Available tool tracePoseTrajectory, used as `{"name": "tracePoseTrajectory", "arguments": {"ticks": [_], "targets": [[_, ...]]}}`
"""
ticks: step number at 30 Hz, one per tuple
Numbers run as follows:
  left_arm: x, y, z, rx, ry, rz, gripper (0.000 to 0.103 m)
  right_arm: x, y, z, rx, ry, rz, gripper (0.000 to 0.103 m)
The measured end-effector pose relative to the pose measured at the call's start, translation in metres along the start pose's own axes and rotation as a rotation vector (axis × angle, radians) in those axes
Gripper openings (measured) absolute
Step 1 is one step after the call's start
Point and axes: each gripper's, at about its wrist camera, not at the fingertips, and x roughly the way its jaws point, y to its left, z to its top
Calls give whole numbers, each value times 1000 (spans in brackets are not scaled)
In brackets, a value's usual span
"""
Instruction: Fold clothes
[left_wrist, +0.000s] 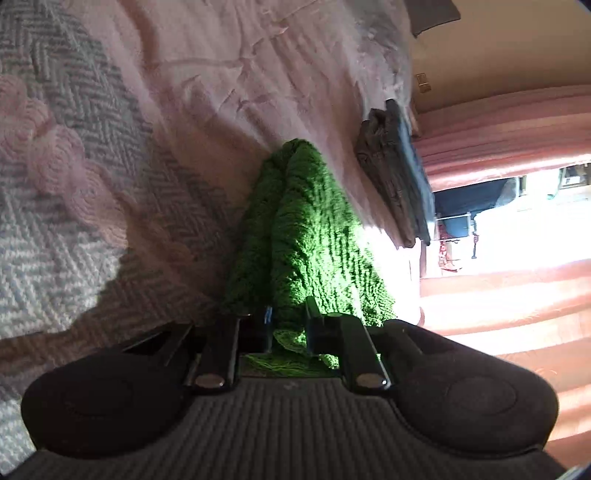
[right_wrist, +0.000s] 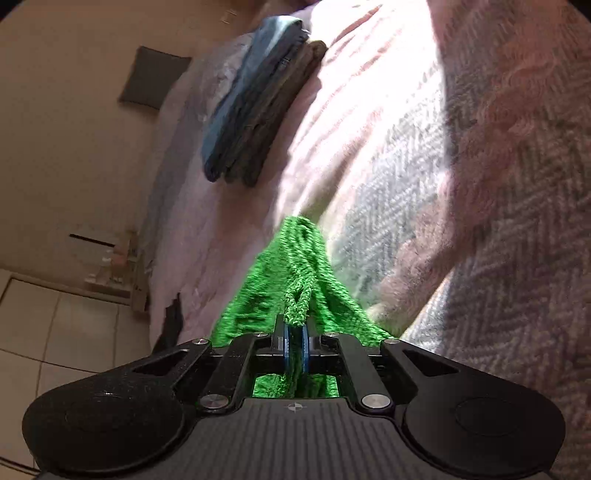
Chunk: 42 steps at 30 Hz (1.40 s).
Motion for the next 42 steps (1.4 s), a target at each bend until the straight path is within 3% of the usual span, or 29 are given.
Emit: {"name": "tracePoseTrajectory", "arguments": {"ticks": [2, 7, 14, 15, 16, 18, 19, 24, 31, 34, 35, 36, 37, 42], "targets": [[1, 5, -6, 10, 4, 23, 12, -13, -4, -3, 14, -10, 45, 4], [12, 17, -12, -18, -4, 54, 13, -3, -30, -14, 54, 4, -85, 5], [-14, 12, -18, -113, -34, 55, 22, -1, -24, -13, 90, -7, -75, 6], [-20, 10, -21, -124, -41, 50, 28, -3, -25, -13, 97, -6, -74, 9], [-22, 8, -25, -144, -41, 33, 31, -4, -23, -14, 106, -5, -76, 23], [-26, 6, -33, -186, -39, -6, 38, -6, -23, -14, 111, -15, -88, 41], [-23, 7, -36, -213, -36, -19, 39, -7, -23, -15, 111, -20, -89, 42], [3, 19, -42, -333, -34, -14, 39, -3, -24, -18, 120, -3, -70, 41], [22, 21, -43, -400, -52, -17, 39, 4, -19, -9, 107, -1, -44, 41], [25, 22, -45, -415, -65, -14, 27, 12, -20, -7, 112, 21, -51, 41], [24, 21, -46, -415, -67, -16, 25, 14, -20, -7, 108, 25, -57, 40], [23, 21, -46, -413, -68, -18, 25, 13, -21, -8, 102, 30, -58, 25], [21, 20, -47, -423, -62, -28, 25, 13, -21, -8, 97, 33, -58, 22], [12, 12, -53, -447, -45, -80, 25, 8, -22, -8, 104, 38, -45, 22]]}}
